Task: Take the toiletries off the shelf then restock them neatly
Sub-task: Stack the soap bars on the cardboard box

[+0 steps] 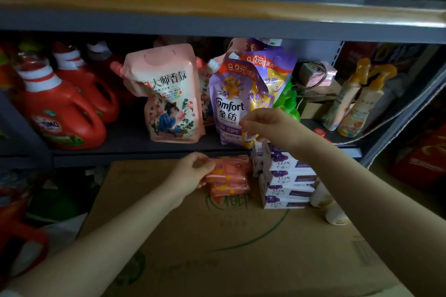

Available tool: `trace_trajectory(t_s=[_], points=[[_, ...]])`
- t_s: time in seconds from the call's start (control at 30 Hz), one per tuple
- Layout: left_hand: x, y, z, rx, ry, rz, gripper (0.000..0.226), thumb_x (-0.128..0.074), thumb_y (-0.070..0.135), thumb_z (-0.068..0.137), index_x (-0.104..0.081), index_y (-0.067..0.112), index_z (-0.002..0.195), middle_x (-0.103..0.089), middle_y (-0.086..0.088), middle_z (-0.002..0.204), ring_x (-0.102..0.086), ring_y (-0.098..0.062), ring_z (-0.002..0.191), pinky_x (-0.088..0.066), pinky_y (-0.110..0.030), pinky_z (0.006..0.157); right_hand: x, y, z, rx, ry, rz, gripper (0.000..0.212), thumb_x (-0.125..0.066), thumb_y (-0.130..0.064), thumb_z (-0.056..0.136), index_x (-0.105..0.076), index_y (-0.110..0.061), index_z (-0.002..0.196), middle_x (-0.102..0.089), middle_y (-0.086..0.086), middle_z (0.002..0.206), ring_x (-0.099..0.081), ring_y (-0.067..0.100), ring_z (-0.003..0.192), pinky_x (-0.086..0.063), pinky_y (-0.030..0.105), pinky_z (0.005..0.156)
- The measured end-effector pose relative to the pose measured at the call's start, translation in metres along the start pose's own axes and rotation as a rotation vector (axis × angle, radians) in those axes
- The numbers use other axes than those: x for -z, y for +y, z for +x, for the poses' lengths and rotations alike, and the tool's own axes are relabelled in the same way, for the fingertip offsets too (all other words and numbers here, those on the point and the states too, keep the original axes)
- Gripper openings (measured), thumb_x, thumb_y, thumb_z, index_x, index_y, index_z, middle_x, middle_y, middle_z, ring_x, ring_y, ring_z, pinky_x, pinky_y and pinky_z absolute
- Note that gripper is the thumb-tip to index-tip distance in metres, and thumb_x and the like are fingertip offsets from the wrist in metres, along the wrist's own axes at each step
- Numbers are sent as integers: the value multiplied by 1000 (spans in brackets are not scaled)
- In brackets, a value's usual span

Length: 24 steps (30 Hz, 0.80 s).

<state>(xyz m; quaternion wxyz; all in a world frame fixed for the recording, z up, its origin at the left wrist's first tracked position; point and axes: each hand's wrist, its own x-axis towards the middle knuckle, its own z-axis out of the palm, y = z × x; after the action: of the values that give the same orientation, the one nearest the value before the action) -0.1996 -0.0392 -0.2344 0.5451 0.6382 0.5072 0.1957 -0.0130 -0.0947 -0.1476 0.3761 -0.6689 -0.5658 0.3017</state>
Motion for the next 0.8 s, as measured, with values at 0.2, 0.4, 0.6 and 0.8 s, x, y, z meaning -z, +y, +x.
trace_trajectory(t_s=[0.2, 0.4, 0.6, 0.8], points=[[-11, -4, 10, -165, 0, 402, 31, -44, 42, 95, -49, 23, 118, -61, 2, 104, -59, -17, 89, -48, -30, 73, 1, -3, -2, 58, -17, -69, 17, -58, -18, 90, -66, -5, 99, -66, 15, 89, -56, 17, 79, -45, 32, 75], [-11, -5, 28, -198, -27, 395, 30, -44, 37, 96, -50, 19, 119, -58, 1, 110, -57, -17, 97, -44, -28, 74, -2, -8, 0, 101, -40, -85, 16, -58, -13, 90, -65, -1, 100, -64, 6, 88, -56, 13, 81, -47, 32, 81], [-12, -3, 50, -91, -18, 276, 22, -45, 37, 96, -53, 20, 107, -60, -5, 107, -56, -19, 87, -43, -31, 73, 2, -6, 1, 87, -35, -101, 14, -58, -13, 90, -65, -5, 98, -65, 4, 89, -58, 13, 81, -48, 31, 79], [-8, 4, 50, -189, -112, 536, 46, -40, 47, 95, -47, 20, 132, -54, -3, 127, -52, -20, 112, -40, -25, 82, 6, -5, 8, 65, -22, -134, 13, -58, -13, 90, -65, -8, 99, -68, 9, 97, -60, 15, 84, -47, 26, 77]])
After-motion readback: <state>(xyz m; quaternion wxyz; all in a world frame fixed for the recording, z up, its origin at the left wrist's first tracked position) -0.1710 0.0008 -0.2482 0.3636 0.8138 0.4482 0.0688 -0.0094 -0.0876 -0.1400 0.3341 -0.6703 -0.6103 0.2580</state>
